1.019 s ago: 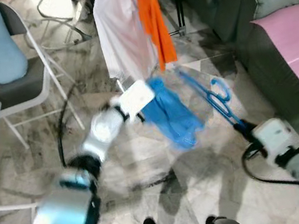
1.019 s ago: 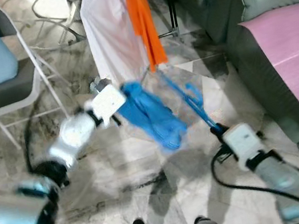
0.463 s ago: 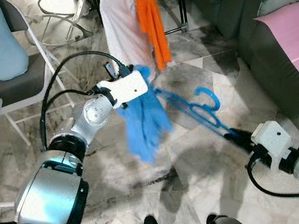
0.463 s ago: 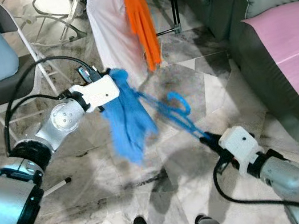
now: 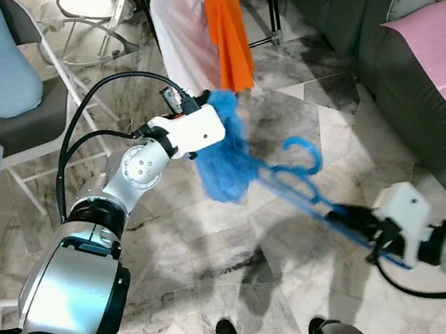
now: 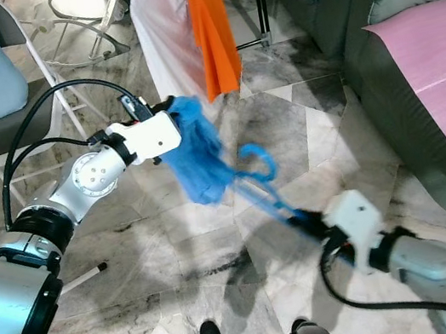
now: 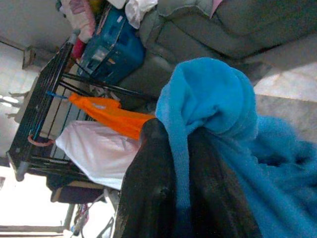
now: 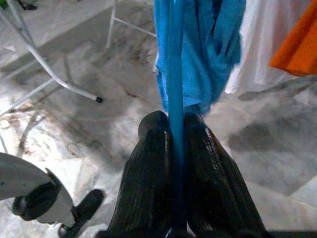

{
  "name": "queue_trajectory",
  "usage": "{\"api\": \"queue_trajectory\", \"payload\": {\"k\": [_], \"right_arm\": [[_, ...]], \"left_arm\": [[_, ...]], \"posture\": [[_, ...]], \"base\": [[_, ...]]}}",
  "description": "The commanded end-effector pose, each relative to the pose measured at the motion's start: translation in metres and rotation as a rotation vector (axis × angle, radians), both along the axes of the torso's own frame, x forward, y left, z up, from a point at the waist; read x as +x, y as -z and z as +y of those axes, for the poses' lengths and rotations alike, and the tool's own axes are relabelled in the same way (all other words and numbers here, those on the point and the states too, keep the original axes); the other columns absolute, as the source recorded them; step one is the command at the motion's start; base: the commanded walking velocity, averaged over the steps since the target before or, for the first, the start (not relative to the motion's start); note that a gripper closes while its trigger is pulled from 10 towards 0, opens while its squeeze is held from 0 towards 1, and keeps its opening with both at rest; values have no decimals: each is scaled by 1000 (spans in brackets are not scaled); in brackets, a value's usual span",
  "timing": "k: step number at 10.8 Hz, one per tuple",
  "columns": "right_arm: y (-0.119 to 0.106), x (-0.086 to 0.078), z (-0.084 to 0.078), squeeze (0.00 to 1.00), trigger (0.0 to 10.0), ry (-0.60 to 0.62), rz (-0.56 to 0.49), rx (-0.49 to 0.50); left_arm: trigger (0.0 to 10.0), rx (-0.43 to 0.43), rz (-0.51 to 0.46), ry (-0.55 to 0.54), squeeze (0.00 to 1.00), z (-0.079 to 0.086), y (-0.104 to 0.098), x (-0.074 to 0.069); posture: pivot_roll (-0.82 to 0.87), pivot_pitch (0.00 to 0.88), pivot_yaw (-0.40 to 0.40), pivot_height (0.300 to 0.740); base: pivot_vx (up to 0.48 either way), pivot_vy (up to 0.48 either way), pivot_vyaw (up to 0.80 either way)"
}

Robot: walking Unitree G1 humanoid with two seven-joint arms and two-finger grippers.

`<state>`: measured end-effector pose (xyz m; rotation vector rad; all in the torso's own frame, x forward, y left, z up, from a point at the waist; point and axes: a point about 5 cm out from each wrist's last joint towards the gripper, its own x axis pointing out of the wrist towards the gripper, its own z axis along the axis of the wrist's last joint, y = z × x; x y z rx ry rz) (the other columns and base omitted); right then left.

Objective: Hang hanger

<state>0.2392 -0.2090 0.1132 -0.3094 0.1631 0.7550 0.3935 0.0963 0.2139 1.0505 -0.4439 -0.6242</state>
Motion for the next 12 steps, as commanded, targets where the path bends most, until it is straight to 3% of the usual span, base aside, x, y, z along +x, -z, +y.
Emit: {"api": "queue_trajectory", "payload": {"k": [1,5,7,10,11,12], "right_arm": [[3,0,11,0,10000,-58,23,14],[0,6,24,0,10000,-94,25,36],[-14,-8,26,0,10000,-181,56,65],[-17,-25,-1,0,10000,-175,114,31],[-26,-23,-21,0,10000,-101,93,5],[-30,-21,-28,0,10000,-78,85,-2]], "left_arm": [[10000,-21,0,26,0,2,-3,-1],[10000,-70,7,63,0,1,-8,-3],[10000,-42,5,-16,0,11,-4,1],[10000,-14,32,-60,0,19,4,2],[10000,28,38,-73,0,24,9,2],[10000,44,35,-81,0,25,11,2]], "posture": [[-145,250,151,740],[-128,252,147,740],[-139,254,149,740],[-149,261,149,740],[-151,261,150,740],[-151,261,150,740]], "base": [[0,0,0],[0,0,0],[0,0,0],[0,0,0],[0,0,0],[0,0,0]]}}
